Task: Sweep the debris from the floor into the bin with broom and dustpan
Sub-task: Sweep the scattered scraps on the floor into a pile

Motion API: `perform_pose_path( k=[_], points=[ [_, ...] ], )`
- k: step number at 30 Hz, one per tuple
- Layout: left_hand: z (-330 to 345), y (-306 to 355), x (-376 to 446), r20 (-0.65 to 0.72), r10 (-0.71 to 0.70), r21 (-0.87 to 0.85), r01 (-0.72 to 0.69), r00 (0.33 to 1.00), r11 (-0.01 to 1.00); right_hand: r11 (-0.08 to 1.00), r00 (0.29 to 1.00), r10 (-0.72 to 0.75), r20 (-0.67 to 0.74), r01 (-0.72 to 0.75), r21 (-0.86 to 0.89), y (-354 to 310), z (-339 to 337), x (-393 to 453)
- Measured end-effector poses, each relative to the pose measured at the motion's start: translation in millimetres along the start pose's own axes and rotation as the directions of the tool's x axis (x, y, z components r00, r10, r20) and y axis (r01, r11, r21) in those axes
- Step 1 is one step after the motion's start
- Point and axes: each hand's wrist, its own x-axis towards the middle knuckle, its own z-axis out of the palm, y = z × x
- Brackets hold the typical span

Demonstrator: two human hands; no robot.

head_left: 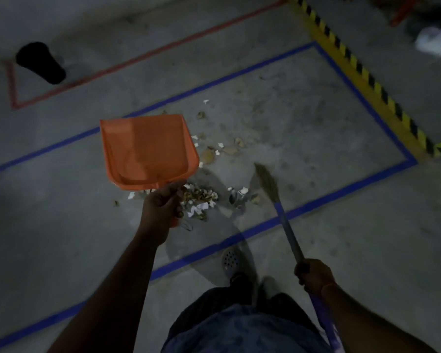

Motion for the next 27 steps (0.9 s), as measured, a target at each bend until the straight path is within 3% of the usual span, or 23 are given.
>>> perform_pose_path(
  k=[2,6,14,21,27],
  points=[
    [-2,1,-4,0.025,-0.002,0.008,0.002,1.000,1.000,0.998,0.998,0.064,0.015,-0.064,-0.007,5,17,-7],
    [-20,-2,-20,0.073,0.019,0.025,-0.021,0.997,0.999,0.994,0.994,0.044,0.096,-0.033,-0.108,-7,62,-31],
    [-90,-21,-75,0.135,0.060,0.077,-0.070,0.989,0.995,0.984,0.991,-0.120,0.063,0.111,0.139,-19,142,-70],
    [-155,-45,-134,0.123,-0.004,0.099,-0.009,0.992,0.995,0.923,0.998,0.004,-0.068,0.022,0.384,25,200,-144],
    [-222,-39,-142,0.145,0.015,0.084,-0.028,0.989,0.996,0.965,0.989,0.137,-0.053,-0.121,0.232,42,259,-142]
  ],
)
